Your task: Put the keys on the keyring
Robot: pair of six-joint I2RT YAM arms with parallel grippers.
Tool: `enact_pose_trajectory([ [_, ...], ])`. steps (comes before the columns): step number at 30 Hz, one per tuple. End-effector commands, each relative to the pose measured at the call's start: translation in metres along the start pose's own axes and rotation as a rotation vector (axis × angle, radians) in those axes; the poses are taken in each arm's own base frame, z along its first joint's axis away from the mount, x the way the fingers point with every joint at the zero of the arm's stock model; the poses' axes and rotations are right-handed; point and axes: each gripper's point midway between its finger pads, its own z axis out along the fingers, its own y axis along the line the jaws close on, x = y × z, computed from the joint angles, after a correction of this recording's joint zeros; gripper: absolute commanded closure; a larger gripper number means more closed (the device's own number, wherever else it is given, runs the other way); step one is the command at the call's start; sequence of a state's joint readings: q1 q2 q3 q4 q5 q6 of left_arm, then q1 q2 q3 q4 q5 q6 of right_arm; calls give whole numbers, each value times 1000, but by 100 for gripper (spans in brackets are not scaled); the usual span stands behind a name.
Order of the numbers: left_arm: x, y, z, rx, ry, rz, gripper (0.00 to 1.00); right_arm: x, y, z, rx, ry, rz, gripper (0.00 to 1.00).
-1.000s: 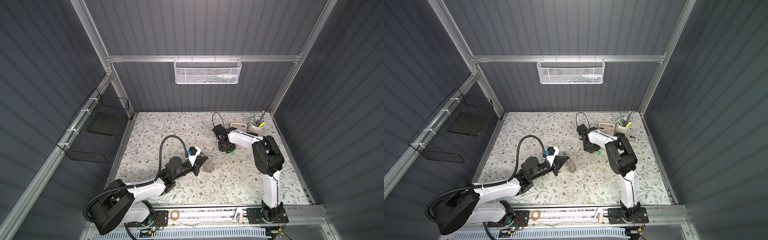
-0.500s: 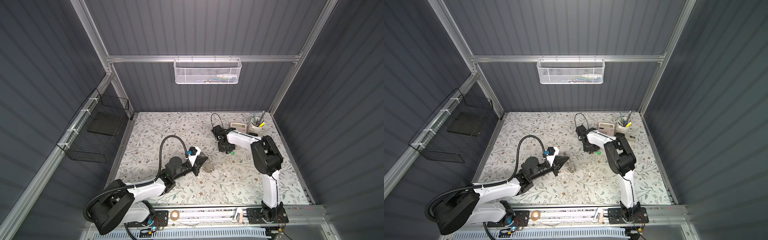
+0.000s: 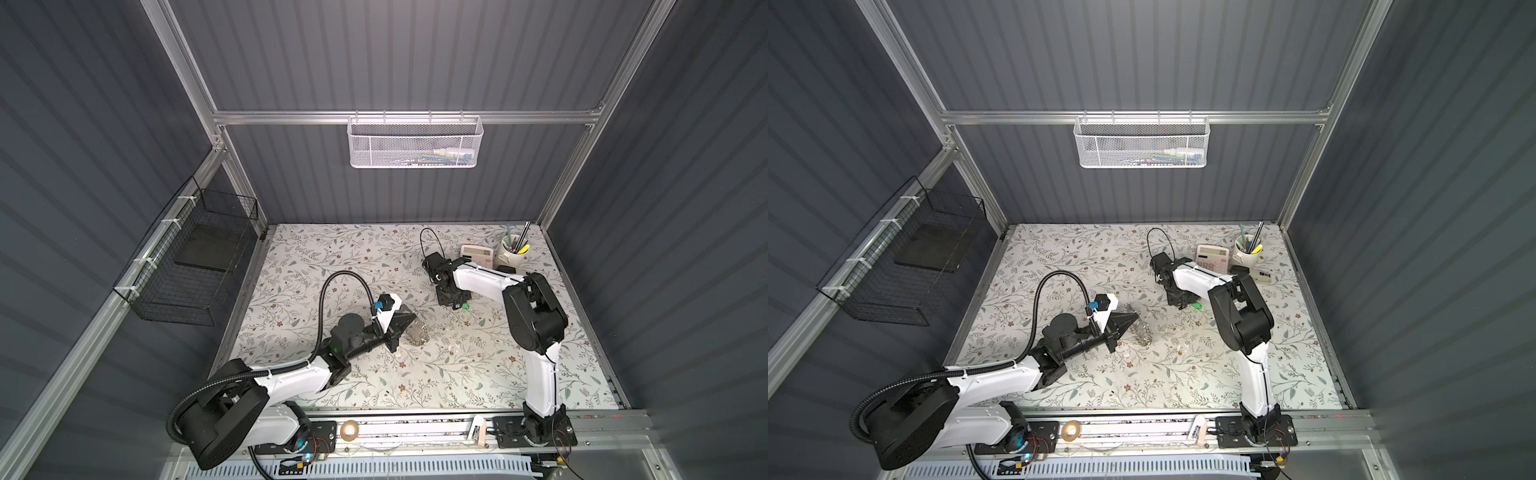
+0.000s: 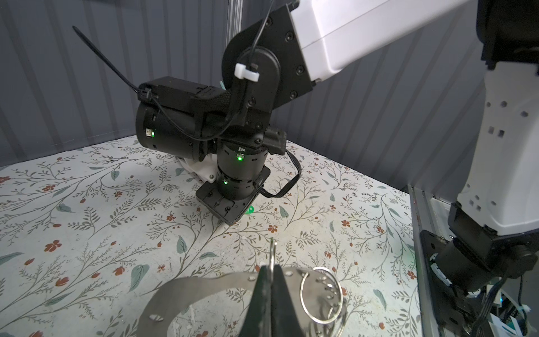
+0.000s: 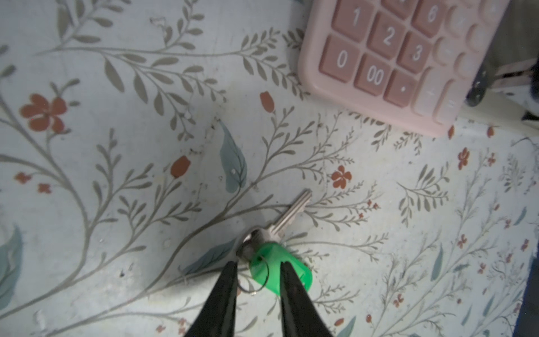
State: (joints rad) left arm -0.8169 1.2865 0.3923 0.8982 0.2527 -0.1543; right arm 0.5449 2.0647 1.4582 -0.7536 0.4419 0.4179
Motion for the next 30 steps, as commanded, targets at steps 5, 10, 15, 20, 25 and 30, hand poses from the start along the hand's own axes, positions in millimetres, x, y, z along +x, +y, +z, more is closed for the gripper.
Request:
enact_pose_trajectory([
  [5,-25,-9,-1,37,-75,15,100,15,-2,-2,2,31,-99,68],
  [10,-24,-9,0,38,-72,15,100,18,-3,-1,0,23,-121,66],
  [15,-25,-10,-1,42,-74,14,100,17,-3,5,20,35,-140,65],
  [20,-26,-10,-1,41,-76,16,100,11,-2,11,31,34,-143,65],
  [25,-27,-11,-2,44,-79,18,100,5,-3,15,33,34,-138,68],
  [30,-28,-11,-2,44,-81,20,100,0,-3,17,30,33,-134,71],
])
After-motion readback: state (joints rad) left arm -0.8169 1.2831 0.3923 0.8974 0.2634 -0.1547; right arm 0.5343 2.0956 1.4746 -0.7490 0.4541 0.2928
